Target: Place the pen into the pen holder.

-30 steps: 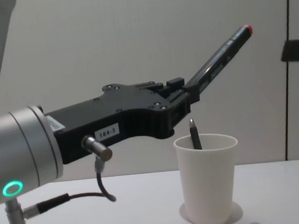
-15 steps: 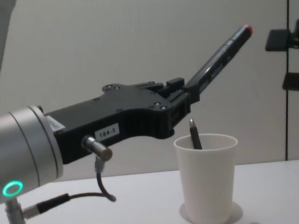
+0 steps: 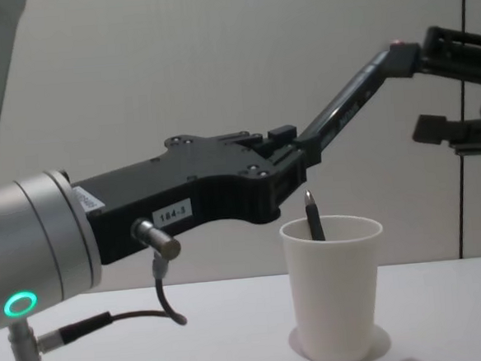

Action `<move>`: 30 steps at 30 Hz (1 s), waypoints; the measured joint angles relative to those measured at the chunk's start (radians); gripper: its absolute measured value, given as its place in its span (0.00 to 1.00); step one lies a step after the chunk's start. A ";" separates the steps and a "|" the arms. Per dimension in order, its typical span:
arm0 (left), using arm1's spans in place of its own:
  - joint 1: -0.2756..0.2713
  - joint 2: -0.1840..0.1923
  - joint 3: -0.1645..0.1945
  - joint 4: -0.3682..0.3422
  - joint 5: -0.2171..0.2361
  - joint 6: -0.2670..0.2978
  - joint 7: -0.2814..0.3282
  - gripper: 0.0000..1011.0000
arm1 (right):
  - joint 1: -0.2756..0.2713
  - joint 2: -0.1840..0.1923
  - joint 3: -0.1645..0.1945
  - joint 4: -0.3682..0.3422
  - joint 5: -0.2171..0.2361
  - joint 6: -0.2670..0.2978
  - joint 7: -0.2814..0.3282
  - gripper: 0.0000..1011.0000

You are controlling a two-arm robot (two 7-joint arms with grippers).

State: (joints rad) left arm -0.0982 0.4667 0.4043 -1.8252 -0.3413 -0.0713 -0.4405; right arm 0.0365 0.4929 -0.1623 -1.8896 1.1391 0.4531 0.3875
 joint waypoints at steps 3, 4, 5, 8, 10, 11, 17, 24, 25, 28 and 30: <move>0.000 0.000 0.000 0.000 0.000 0.000 0.000 0.17 | 0.007 -0.010 -0.010 0.003 0.000 -0.001 0.001 0.99; 0.000 0.000 0.000 0.000 0.000 0.000 0.000 0.17 | 0.008 -0.012 -0.013 0.004 0.000 -0.001 0.001 0.99; 0.000 0.000 0.000 0.000 0.000 0.000 0.000 0.17 | 0.011 -0.016 -0.017 0.005 0.000 -0.002 0.001 0.99; 0.000 0.000 0.000 0.000 0.000 0.000 0.000 0.17 | 0.015 -0.023 -0.026 0.005 0.001 -0.005 -0.001 0.99; 0.000 0.000 0.000 0.000 0.000 0.000 0.000 0.17 | 0.018 -0.027 -0.032 0.006 0.003 -0.008 -0.006 0.99; 0.000 0.000 0.000 0.000 0.000 0.000 0.000 0.17 | 0.018 -0.027 -0.032 0.006 0.003 -0.008 -0.006 0.99; 0.000 0.000 0.000 0.000 0.000 0.000 0.000 0.17 | 0.021 -0.041 -0.048 0.002 0.006 -0.020 -0.029 0.99; 0.000 0.000 0.000 0.000 0.000 0.000 0.000 0.17 | 0.022 -0.058 -0.067 -0.007 0.007 -0.038 -0.078 0.99; 0.000 0.000 0.000 0.000 0.000 0.000 0.000 0.17 | 0.023 -0.060 -0.069 -0.008 0.007 -0.040 -0.082 0.99; 0.000 0.000 0.000 0.000 0.000 0.000 0.000 0.17 | 0.024 -0.069 -0.077 -0.011 0.007 -0.047 -0.105 0.99; 0.000 0.000 0.000 0.000 0.000 0.000 0.000 0.17 | 0.025 -0.075 -0.082 -0.012 0.007 -0.050 -0.122 0.99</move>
State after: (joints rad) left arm -0.0982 0.4667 0.4043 -1.8252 -0.3413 -0.0712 -0.4405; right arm 0.0611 0.4175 -0.2439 -1.9021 1.1457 0.4034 0.2651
